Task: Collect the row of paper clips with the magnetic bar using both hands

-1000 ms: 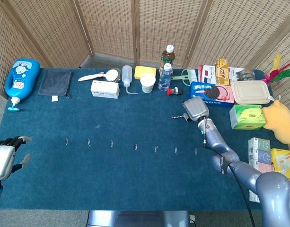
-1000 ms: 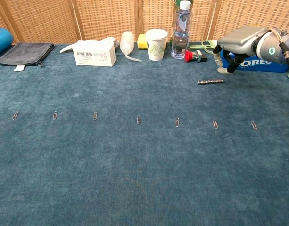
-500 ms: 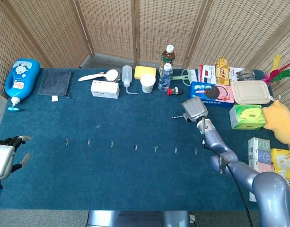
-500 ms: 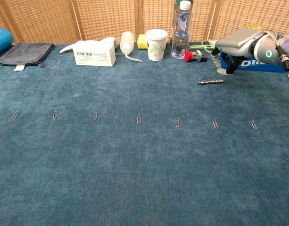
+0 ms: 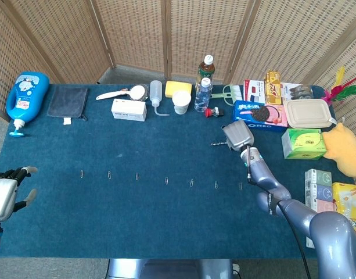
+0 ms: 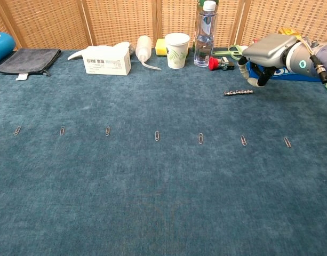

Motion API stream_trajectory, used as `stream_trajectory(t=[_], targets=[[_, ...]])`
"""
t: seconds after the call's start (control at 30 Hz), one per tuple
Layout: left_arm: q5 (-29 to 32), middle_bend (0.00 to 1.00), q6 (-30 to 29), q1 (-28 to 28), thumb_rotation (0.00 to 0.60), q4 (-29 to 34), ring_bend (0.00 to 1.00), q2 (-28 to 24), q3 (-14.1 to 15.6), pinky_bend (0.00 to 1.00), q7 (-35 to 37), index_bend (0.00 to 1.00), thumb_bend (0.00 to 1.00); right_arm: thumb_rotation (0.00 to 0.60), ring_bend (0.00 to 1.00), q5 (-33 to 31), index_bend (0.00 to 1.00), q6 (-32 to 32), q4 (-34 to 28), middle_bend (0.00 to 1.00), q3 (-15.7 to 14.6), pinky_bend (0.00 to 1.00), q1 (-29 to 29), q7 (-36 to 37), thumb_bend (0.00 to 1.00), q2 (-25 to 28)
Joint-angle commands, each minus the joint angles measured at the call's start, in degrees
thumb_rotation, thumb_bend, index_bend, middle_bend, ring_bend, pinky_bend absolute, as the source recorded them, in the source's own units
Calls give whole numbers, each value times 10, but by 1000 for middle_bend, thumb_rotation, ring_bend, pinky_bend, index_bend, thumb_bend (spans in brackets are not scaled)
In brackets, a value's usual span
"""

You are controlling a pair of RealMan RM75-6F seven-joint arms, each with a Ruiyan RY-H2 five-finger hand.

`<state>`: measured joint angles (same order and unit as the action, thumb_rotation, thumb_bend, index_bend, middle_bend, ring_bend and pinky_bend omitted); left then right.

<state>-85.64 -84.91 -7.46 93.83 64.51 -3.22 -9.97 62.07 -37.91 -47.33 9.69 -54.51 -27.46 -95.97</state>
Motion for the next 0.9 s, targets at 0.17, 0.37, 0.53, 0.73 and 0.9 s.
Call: stream_trajectory(t=[0.17, 0.37, 0.53, 0.73, 0.9], targets=[[0, 416, 1, 0, 600, -1, 427, 0, 0, 482, 1, 313, 506, 499, 860, -13, 418, 7, 3, 688, 0, 772, 2, -10, 527, -6], [0, 416, 2, -1, 600, -1, 426, 1, 0, 482, 2, 306, 505, 500, 860, -24, 432, 14, 18, 688, 0, 772, 6, -9, 527, -19], [0, 416, 1, -1, 600, 0, 426, -1, -1, 482, 2, 305, 505, 498, 860, -27, 445, 15, 29, 689, 2, 772, 5, -7, 527, -26], [0, 416, 1, -1, 600, 1, 426, -1, 0, 482, 2, 295, 506, 501, 860, -29, 453, 16, 32, 693, 5, 772, 5, -6, 527, -28], [0, 416, 2, -2, 600, 1, 426, -2, -1, 482, 3, 293, 506, 500, 859, -33, 446, 16, 31, 695, 5, 772, 5, -13, 526, -30]])
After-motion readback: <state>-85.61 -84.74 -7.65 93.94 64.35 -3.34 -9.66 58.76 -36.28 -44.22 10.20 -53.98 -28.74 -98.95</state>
